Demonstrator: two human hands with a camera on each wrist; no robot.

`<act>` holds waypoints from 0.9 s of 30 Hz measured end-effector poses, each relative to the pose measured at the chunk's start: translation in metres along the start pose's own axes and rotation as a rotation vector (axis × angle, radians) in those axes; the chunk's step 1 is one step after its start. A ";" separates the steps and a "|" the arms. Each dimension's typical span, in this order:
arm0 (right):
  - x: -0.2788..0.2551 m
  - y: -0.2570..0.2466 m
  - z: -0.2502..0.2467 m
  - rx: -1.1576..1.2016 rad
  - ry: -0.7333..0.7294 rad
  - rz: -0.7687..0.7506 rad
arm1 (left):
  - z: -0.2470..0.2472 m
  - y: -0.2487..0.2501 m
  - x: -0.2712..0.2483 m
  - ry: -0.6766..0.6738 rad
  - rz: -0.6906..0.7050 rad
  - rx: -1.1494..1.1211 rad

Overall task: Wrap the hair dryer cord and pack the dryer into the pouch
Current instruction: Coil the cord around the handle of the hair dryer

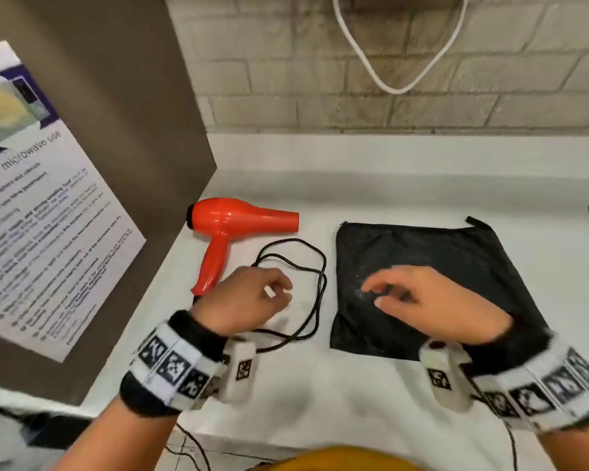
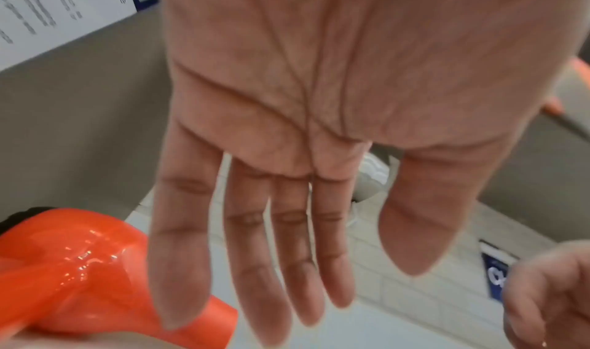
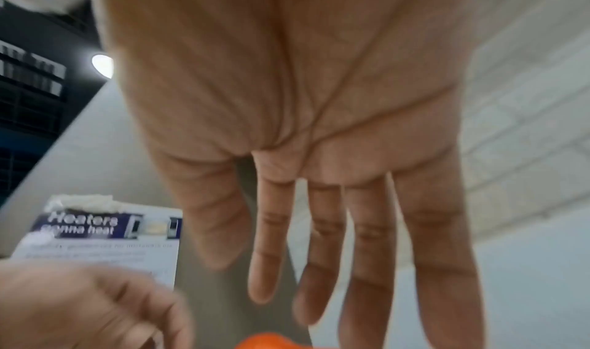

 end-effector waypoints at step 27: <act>0.140 0.013 0.034 0.014 0.035 0.360 | -0.022 -0.044 0.098 0.104 -0.059 -0.072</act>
Point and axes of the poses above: each hand's wrist, its own x-axis towards the middle knuckle, its own z-axis out of the palm, y = z × x, the point moved 2 cm from there along x, towards the middle knuckle, and after that the axes turned 5 degrees about -y, right-handed, at the moved point
